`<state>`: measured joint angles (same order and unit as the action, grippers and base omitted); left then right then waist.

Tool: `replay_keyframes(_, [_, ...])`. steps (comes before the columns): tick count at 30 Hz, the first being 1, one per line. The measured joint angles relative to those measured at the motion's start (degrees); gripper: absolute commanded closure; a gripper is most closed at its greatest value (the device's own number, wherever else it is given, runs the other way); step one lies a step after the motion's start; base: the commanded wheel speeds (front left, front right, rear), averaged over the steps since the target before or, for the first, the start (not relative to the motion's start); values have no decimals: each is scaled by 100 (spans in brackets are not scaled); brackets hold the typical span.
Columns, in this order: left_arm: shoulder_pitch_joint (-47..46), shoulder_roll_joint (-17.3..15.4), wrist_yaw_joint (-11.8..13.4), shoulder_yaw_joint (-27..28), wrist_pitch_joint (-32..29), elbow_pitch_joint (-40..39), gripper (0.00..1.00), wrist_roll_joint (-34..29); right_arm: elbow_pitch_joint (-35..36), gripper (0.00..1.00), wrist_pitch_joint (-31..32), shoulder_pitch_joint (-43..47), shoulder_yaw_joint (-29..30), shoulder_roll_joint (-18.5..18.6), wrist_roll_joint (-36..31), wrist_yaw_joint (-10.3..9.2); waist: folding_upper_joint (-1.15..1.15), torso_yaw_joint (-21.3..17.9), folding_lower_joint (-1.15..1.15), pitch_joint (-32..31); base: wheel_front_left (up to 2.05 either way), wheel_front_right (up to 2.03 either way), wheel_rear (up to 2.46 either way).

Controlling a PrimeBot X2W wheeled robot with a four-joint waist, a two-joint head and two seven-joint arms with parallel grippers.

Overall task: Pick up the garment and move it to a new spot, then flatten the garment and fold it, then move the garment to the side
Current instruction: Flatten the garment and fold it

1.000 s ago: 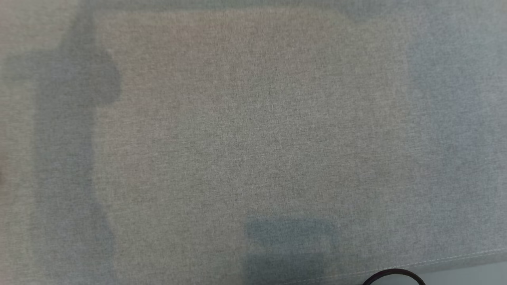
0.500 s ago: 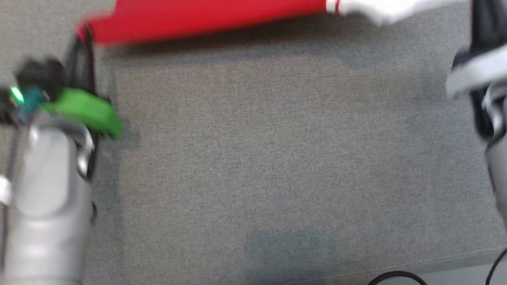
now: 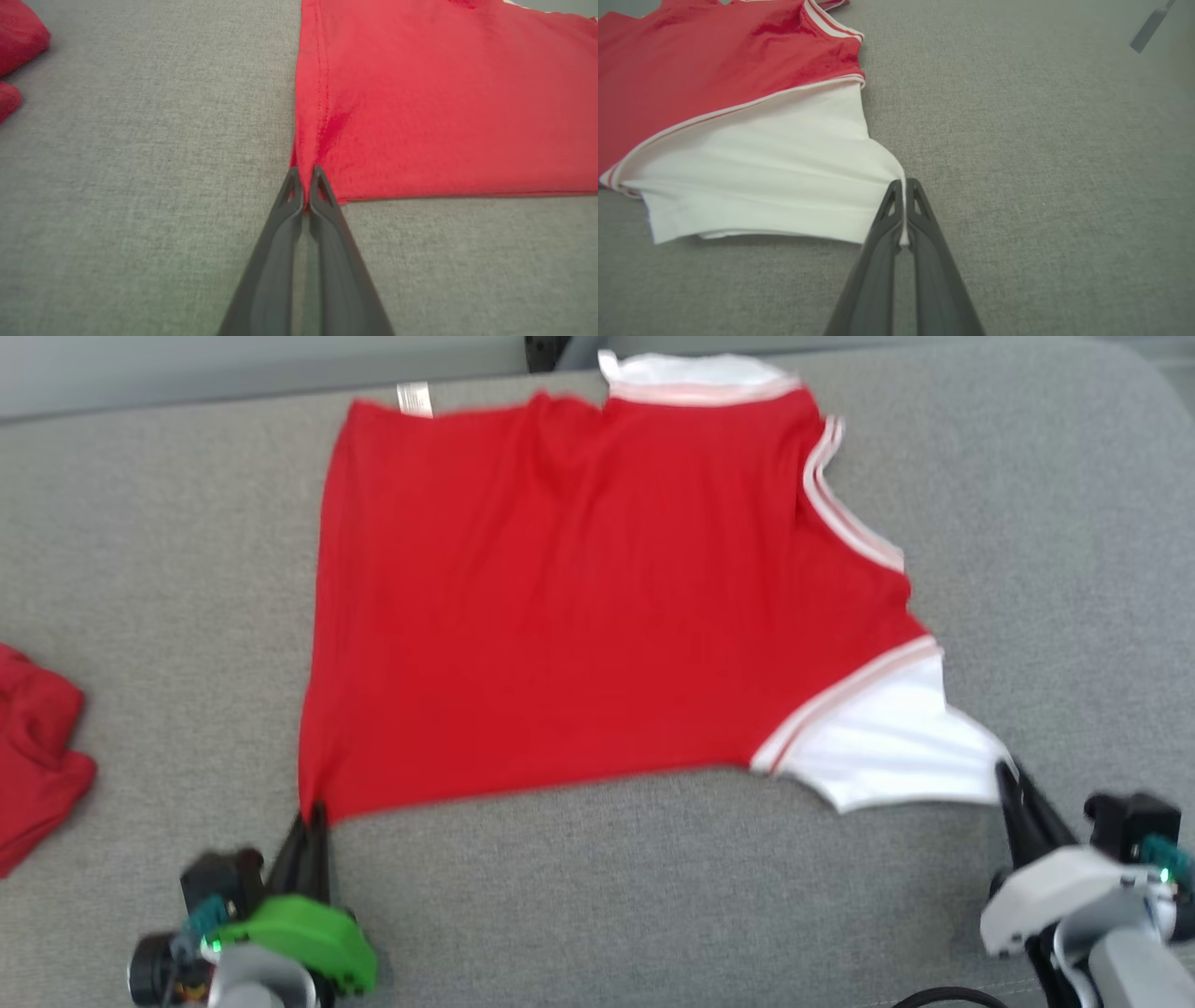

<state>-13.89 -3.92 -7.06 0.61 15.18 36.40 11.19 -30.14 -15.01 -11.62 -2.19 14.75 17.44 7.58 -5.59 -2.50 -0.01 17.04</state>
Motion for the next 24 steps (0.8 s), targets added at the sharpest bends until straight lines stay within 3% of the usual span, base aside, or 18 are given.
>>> replay_keyframes(13, [1494, 127, -25, 114, -3, 45, 100, -57, -247, 100, -3, 1640, 177, -334, 24, 1, -1, 198, 0, -1171, 0, 0, 0])
replay_keyframes(24, [1859, 133, -33, 103, -4, -157, 100, 5, 92, 100, -3, 2062, 267, -339, 11, 2, -1, 334, 0, -1323, 0, 0, 0])
